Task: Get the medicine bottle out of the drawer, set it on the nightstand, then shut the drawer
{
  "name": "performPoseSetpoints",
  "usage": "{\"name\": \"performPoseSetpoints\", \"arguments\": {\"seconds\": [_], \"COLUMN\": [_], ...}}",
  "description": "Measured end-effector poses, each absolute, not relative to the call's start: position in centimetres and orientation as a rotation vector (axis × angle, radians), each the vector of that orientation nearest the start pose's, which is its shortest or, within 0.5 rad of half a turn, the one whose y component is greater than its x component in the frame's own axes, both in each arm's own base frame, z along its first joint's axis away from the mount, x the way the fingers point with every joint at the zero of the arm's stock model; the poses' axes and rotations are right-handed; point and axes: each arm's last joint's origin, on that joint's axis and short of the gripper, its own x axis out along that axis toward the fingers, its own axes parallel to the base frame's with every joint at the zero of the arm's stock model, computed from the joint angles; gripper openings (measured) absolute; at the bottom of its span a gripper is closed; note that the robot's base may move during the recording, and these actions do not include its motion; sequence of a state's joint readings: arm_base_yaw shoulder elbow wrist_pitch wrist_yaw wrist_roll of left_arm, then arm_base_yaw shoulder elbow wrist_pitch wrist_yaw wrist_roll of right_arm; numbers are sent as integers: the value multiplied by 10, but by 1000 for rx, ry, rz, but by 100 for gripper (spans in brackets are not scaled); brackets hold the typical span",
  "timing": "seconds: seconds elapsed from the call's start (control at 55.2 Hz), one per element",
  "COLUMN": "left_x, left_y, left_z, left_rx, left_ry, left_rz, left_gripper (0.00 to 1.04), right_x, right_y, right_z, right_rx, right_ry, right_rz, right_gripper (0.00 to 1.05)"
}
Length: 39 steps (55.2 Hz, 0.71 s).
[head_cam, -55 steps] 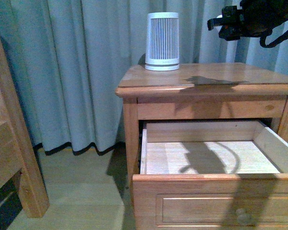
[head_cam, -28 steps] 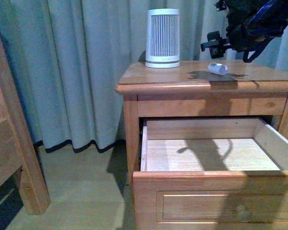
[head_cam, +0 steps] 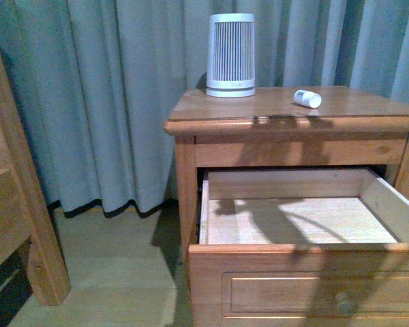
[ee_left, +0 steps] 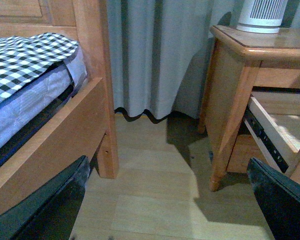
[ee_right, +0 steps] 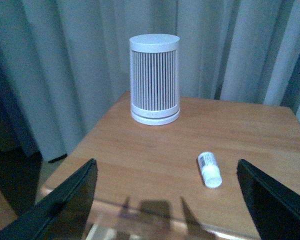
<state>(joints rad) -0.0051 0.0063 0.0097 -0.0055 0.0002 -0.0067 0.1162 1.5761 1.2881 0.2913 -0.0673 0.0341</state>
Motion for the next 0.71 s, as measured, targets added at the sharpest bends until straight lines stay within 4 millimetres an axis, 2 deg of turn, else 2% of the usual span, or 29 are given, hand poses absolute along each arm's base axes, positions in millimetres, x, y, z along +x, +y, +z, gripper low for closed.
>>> {"name": "performPoseSetpoints", "arguments": {"seconds": [0.072, 0.091, 0.163, 0.217, 0.308, 0.326, 0.344, 0.38, 0.435, 0.489, 0.706], "left_x": [97, 97, 97, 97, 97, 97, 97, 97, 97, 97, 97], "left_y": [0, -1, 0, 0, 0, 0, -1, 0, 0, 0, -1], "left_z": [166, 166, 166, 166, 166, 166, 166, 166, 166, 166, 166], "left_rx": [-6, -7, -7, -7, -7, -7, -7, -7, -7, -7, -7], "left_ry": [2, 2, 2, 2, 2, 2, 2, 2, 2, 2, 2], "left_rz": [-5, -5, -5, -5, -5, -5, -5, -5, -5, -5, -5], "left_gripper": [98, 98, 98, 98, 98, 98, 98, 98, 98, 98, 98], "right_x": [331, 327, 299, 286, 264, 258, 253, 248, 245, 252, 291], "right_y": [41, 40, 36, 33, 29, 27, 26, 25, 23, 21, 14], "right_z": [336, 332, 297, 270, 209, 190, 172, 151, 127, 105, 68], "right_rx": [36, 36, 33, 34, 27, 22, 19, 25, 29, 28, -7], "right_ry": [-1, 3, 31, 72, 221, 270, 317, 378, 451, 485, 524], "right_rz": [170, 166, 133, 114, 79, 67, 63, 57, 34, 7, -62], "right_gripper": [65, 63, 50, 41, 24, 21, 22, 23, 22, 22, 22]}}
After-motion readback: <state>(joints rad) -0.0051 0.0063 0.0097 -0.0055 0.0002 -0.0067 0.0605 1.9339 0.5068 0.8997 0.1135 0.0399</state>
